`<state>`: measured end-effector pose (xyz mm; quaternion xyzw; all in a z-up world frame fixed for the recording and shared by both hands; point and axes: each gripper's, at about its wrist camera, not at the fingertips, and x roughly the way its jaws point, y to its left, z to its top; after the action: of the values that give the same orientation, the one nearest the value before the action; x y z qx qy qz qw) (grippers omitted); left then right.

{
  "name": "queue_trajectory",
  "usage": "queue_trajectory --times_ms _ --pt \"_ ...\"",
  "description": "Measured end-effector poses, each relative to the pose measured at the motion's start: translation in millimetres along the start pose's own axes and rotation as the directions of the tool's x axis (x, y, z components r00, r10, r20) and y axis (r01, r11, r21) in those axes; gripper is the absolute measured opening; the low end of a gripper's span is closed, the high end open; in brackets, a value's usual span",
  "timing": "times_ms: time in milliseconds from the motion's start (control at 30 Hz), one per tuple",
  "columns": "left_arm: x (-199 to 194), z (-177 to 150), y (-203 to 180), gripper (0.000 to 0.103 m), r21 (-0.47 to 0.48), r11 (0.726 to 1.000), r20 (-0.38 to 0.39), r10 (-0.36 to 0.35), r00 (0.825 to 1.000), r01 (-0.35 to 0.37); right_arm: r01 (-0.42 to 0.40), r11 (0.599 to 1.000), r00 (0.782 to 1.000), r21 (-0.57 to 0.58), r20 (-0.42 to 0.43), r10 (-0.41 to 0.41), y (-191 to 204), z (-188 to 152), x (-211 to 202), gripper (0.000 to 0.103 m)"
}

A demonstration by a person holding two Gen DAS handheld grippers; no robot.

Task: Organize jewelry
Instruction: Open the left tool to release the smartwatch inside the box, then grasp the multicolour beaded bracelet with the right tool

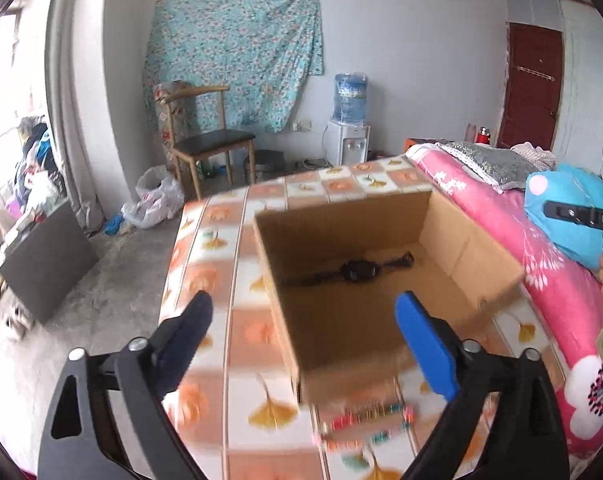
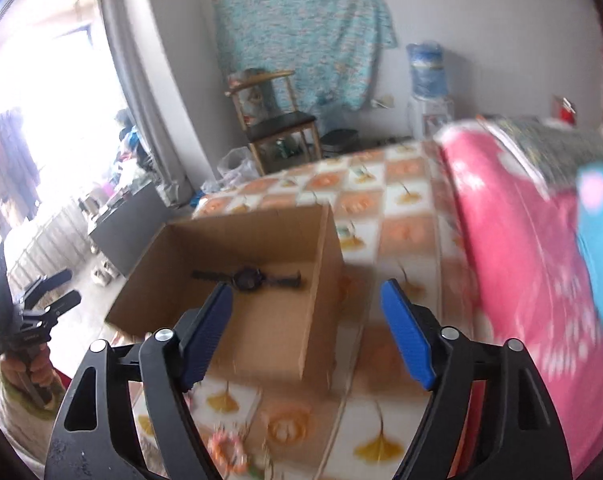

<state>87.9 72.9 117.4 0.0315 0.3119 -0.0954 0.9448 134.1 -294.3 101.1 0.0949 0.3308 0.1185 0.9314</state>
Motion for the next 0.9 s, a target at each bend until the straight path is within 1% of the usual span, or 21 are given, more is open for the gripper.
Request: queue_trajectory --times_ms 33,100,133,167,233,300,333,400,467,533,600,700,767,800,867,900 --pt "-1 -14 -1 0.094 -0.013 1.0 -0.014 0.007 1.0 -0.007 0.021 1.0 0.999 0.023 -0.025 -0.02 -3 -20 -1 0.074" --pt "6 -41 -4 0.094 -0.041 0.999 -0.076 0.025 0.997 -0.028 0.057 0.997 0.996 0.05 -0.073 -0.053 -4 -46 6 0.074" --pt "14 -56 -6 0.094 -0.055 0.998 -0.122 0.031 0.992 -0.037 0.084 0.995 0.989 0.062 -0.124 -0.076 -3 -65 15 0.074" --pt "23 -71 -8 0.094 -0.069 0.997 -0.165 0.034 0.986 -0.045 0.091 0.994 0.985 0.068 -0.152 -0.08 -1 -76 20 0.074" --pt "39 -93 -10 0.094 -0.09 0.994 -0.234 0.041 0.971 -0.063 0.083 0.993 0.977 0.086 -0.204 -0.064 6 -99 32 0.074" --pt "51 -107 -7 0.094 -0.131 0.989 -0.277 0.03 0.96 -0.069 0.061 0.993 0.973 0.099 -0.227 -0.037 16 -110 40 0.07" --pt "55 -111 -6 0.094 -0.157 0.985 -0.289 0.024 0.957 -0.072 0.028 0.994 0.973 0.104 -0.231 -0.003 26 -112 44 0.065" --pt "57 -114 -2 0.094 -0.195 0.978 -0.278 0.014 0.96 -0.071 -0.031 0.994 0.972 0.109 -0.227 0.055 40 -113 49 0.061" --pt "59 -111 0 0.093 -0.212 0.975 -0.26 0.014 0.965 -0.071 -0.091 0.99 0.968 0.107 -0.225 0.113 54 -110 55 0.057" --pt "59 -108 -1 0.091 -0.214 0.975 -0.244 0.011 0.97 -0.065 -0.138 0.986 0.959 0.093 -0.235 0.157 72 -107 66 0.053" --pt "61 -106 -4 0.09 -0.202 0.978 -0.238 0.009 0.971 -0.059 -0.176 0.98 0.947 0.091 -0.255 0.193 84 -106 76 0.052" --pt "62 -109 -10 0.09 -0.168 0.984 -0.237 0.017 0.971 -0.058 -0.192 0.979 0.938 0.066 -0.282 0.203 104 -109 88 0.048" --pt "65 -111 -15 0.086 -0.139 0.988 -0.24 0.03 0.97 -0.065 -0.195 0.979 0.93 0.053 -0.307 0.202 114 -111 99 0.039" --pt "66 -111 -17 0.085 -0.122 0.99 -0.242 0.036 0.97 -0.067 -0.197 0.979 0.924 0.052 -0.323 0.203 119 -111 105 0.036" --pt "69 -112 -19 0.074 -0.096 0.993 -0.244 0.044 0.969 -0.07 -0.207 0.977 0.911 0.054 -0.354 0.213 126 -112 117 0.028" --pt "70 -113 -19 0.07 -0.091 0.993 -0.245 0.044 0.968 -0.068 -0.208 0.977 0.907 0.053 -0.364 0.213 129 -113 120 0.027"
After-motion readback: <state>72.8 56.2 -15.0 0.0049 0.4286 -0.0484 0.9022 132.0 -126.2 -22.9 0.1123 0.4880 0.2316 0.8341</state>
